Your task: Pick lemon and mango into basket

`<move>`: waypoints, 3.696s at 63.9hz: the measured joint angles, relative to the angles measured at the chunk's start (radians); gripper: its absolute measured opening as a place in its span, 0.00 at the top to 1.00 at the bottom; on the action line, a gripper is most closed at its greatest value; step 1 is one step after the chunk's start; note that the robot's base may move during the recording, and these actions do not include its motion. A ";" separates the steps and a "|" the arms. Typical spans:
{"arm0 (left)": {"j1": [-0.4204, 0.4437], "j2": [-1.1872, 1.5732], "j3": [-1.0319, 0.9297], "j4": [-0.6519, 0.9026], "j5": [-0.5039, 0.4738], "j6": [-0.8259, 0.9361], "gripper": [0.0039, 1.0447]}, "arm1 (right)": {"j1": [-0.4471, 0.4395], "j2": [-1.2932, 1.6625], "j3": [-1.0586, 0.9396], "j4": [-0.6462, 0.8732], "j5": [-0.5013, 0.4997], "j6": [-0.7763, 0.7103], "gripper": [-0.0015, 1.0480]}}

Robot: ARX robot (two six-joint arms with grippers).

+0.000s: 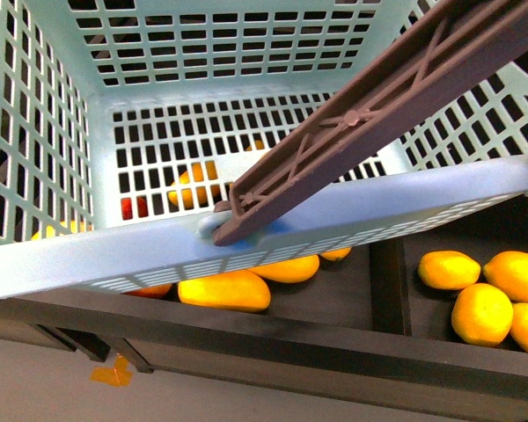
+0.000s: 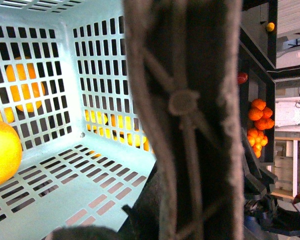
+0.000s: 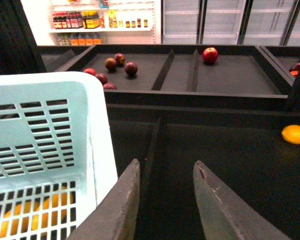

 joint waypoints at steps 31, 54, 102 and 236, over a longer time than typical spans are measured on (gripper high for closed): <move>0.000 0.000 0.000 0.000 -0.001 0.000 0.96 | -0.110 -0.294 -0.201 -0.091 -0.110 -0.013 0.98; 0.000 0.000 0.000 0.000 0.001 0.001 0.96 | -0.111 -0.437 -0.287 -0.140 -0.110 -0.014 0.84; -0.006 -0.002 -0.003 0.000 0.006 -0.005 0.96 | -0.113 -0.445 -0.287 -0.137 -0.111 -0.014 0.08; 0.002 -0.007 -0.006 0.001 0.003 0.001 0.96 | -0.534 0.934 0.457 -0.468 -0.043 0.393 0.08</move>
